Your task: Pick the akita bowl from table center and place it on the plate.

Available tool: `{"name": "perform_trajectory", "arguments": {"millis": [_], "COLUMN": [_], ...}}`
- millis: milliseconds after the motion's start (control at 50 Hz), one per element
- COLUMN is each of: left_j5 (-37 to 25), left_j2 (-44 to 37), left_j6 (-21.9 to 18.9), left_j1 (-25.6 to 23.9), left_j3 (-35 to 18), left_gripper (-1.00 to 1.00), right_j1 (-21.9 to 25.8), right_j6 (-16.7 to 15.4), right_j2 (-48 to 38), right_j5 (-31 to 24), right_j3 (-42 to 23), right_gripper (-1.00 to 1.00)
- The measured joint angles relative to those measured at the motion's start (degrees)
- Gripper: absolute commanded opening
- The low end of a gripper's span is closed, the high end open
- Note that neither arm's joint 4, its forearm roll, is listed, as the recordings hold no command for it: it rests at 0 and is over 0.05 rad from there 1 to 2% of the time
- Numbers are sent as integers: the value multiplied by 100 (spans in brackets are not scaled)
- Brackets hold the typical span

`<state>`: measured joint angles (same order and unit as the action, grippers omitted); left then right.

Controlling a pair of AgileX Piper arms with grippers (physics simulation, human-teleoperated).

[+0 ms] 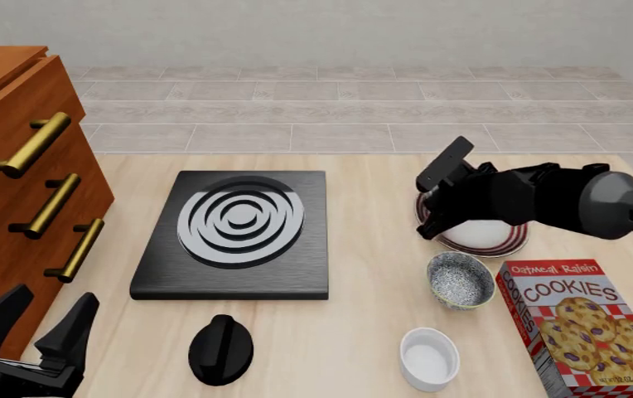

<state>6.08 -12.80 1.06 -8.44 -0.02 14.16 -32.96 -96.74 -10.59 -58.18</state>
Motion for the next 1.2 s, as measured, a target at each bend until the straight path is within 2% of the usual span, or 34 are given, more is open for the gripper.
{"name": "perform_trajectory", "arguments": {"millis": [260, 560, 1200], "left_j5": [-11, -12, 22], "left_j2": [-2, -12, -66], "left_j6": [11, 19, 8], "left_j1": [-15, -28, -38], "left_j3": [0, 0, 1], "left_gripper": [100, 100, 100], "right_j1": [-440, -739, -966], "right_j6": [58, 62, -96], "right_j2": [-446, -820, -1605], "right_j5": [-61, 20, -40], "right_j3": [-365, -527, -1012], "right_gripper": [-100, -100, -100]}}
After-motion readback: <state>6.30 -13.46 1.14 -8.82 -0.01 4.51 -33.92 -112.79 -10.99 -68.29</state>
